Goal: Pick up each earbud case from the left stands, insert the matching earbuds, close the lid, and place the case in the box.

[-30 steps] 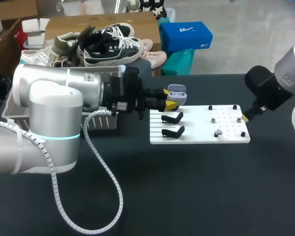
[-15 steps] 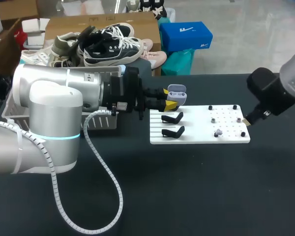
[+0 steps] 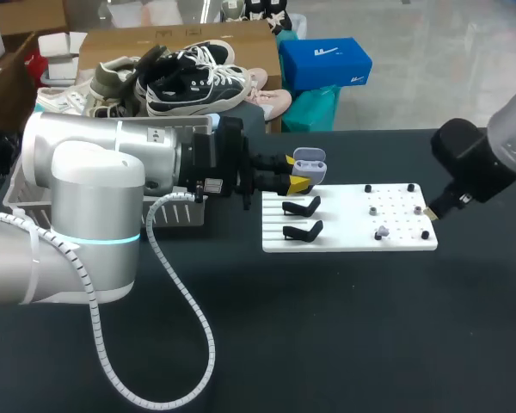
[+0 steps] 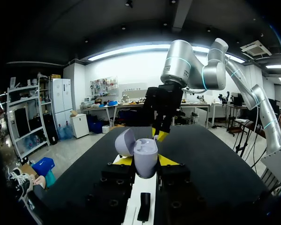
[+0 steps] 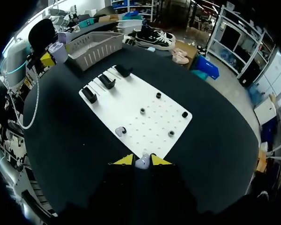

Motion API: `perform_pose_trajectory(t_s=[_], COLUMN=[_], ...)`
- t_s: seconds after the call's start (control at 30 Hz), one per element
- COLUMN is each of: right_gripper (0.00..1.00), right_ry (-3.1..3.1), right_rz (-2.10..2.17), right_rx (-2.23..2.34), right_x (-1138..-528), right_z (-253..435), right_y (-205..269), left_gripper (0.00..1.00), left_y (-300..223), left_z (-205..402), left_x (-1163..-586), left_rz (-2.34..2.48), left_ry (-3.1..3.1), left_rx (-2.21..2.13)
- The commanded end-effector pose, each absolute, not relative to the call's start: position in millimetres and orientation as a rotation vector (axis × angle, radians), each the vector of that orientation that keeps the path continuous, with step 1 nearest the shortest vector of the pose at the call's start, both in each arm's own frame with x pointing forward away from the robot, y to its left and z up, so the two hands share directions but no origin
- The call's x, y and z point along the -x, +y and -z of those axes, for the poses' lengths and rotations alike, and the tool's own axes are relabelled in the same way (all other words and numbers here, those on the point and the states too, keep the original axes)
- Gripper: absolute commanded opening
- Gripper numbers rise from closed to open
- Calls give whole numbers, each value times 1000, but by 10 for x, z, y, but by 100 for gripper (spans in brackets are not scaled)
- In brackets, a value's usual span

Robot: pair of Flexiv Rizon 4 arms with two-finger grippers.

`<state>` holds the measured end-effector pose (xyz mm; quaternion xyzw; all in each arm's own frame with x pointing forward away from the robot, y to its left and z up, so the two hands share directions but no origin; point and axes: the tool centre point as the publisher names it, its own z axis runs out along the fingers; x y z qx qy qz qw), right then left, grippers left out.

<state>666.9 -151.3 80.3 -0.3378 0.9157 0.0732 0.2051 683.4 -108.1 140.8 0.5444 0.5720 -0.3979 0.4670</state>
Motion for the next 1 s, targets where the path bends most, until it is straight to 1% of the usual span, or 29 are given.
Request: perform_pose_trajectory(t_s=[0.03,0.17,0.33,0.57,0.73,1.0], right_gripper=[0,0,0,0,0,0], right_ry=[2627,2788,2893,2936,2964,2934], right_rz=[-173,-123,-71,-217,-272,-230], right_rx=[814,519,117,-270,-463,-700], right_x=[-6663,-6794,-6791,-6678,-6583,-6428], right_z=[-833,-870,-1013,-1263,-1367,-1580], right_y=[-1432,-1392,-1302,-1172,-1049,-798], left_gripper=[0,0,0,0,0,0], left_y=[-1077,-1077,-1077,-1077,-1077,-1077], left_z=[-1400,-1400,-1400,-1400,-1400,-1400], left_x=[-6829,-6829,-6829,-6829,-6829,-6829], left_rz=[977,977,977,977,977,977], left_ry=[1401,1401,1401,1401,1401,1401], left_rx=[-1333,-1333,-1333,-1333,-1333,-1333])
